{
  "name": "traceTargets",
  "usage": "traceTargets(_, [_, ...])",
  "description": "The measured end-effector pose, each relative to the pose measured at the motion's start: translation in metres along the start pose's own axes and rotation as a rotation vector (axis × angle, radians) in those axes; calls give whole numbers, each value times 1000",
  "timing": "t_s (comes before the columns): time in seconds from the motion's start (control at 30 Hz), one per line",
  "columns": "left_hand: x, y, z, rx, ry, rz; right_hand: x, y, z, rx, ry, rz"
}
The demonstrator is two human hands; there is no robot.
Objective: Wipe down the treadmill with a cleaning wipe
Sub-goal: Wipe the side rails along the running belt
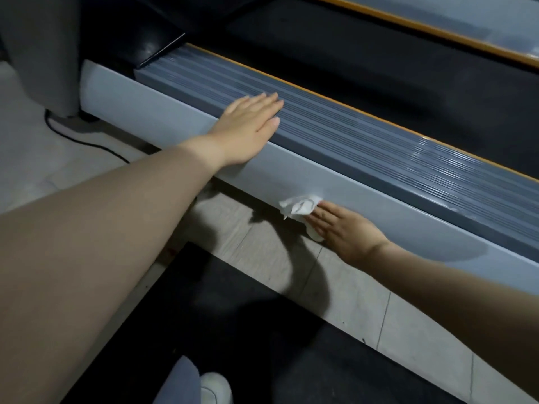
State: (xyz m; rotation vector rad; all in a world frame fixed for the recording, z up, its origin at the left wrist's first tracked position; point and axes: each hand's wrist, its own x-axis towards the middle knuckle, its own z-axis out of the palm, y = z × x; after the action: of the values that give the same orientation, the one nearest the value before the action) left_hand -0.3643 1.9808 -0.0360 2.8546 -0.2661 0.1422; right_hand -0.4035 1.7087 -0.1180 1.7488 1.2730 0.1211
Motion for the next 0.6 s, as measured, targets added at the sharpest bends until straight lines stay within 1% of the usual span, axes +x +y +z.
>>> traceTargets(0.1, [-3,-4,0,15,-6,55,9,27,-23,127,294,307])
traceTargets(0.13, [-6,-8,-3,16,-19,75,11,30,-29,159,317,356])
traceTargets(0.17, [-10,-14,-6,10,-30,82,14,28,-29,162,293,367])
traceTargets(0.2, [-15,-21,-9,5,-32,76,17,19,-24,168,242,317])
traceTargets(0.23, [-19,-29,-13,7,-24,61,22,5,-16,130,181,206])
traceTargets(0.27, [-23,-38,-15,15,-13,41,22,-6,-8,114,82,72])
traceTargets(0.3, [-27,-46,-18,22,-1,16,22,-13,0,134,-5,-20])
traceTargets(0.33, [-32,-56,-20,24,16,-26,23,-15,4,172,3,-59])
traceTargets(0.37, [-36,-66,-22,17,40,-84,24,-15,4,186,63,-41])
traceTargets(0.43, [-44,-82,-27,-3,83,-194,25,-4,-6,209,118,45])
traceTargets(0.5, [-50,-91,-30,13,96,-227,29,7,-19,211,233,82])
traceTargets(0.6, [-52,-96,-29,3,125,-188,39,43,-53,307,447,410])
